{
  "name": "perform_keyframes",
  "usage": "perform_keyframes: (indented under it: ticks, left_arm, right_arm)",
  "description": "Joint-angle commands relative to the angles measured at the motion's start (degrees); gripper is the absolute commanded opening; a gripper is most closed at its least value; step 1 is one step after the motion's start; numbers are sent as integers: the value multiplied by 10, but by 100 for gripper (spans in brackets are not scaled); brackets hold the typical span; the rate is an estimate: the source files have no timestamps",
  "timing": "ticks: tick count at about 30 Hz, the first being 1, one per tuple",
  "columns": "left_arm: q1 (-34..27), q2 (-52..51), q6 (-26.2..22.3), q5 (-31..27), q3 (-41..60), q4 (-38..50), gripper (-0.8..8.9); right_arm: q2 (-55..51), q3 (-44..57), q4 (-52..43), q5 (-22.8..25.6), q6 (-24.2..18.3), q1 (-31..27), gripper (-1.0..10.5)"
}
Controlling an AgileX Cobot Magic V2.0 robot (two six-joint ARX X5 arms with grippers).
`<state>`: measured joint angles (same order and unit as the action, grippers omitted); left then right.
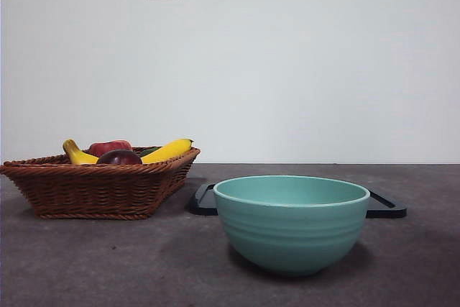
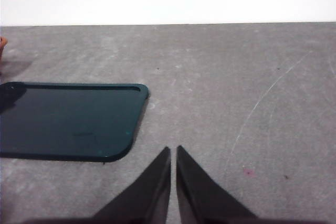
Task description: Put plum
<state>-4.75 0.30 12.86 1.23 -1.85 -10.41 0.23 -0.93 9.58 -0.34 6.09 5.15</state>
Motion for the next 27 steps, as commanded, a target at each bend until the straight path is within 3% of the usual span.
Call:
perform_keyframes:
  ticks: [1, 6, 14, 22, 27]
  left_arm:
    - [-1, -1, 48, -2, 11, -4, 15]
    - [-1, -1, 63, -2, 8, -7, 15]
    - [-1, 0, 91, 28, -25, -23, 15]
    - [-1, 18, 93, 39, -97, -67, 15]
    - [-1, 57, 92, 82, -160, -78, 15]
  right_arm:
    - [0, 2, -2, 2, 32, 0, 10]
    - [0, 2, -5, -13, 42, 0, 10]
    - [0, -24, -2, -14, 93, 0, 10]
    - [11, -109, 34, -15, 100, 0, 10]
    - [53, -187, 93, -37, 99, 0, 10]
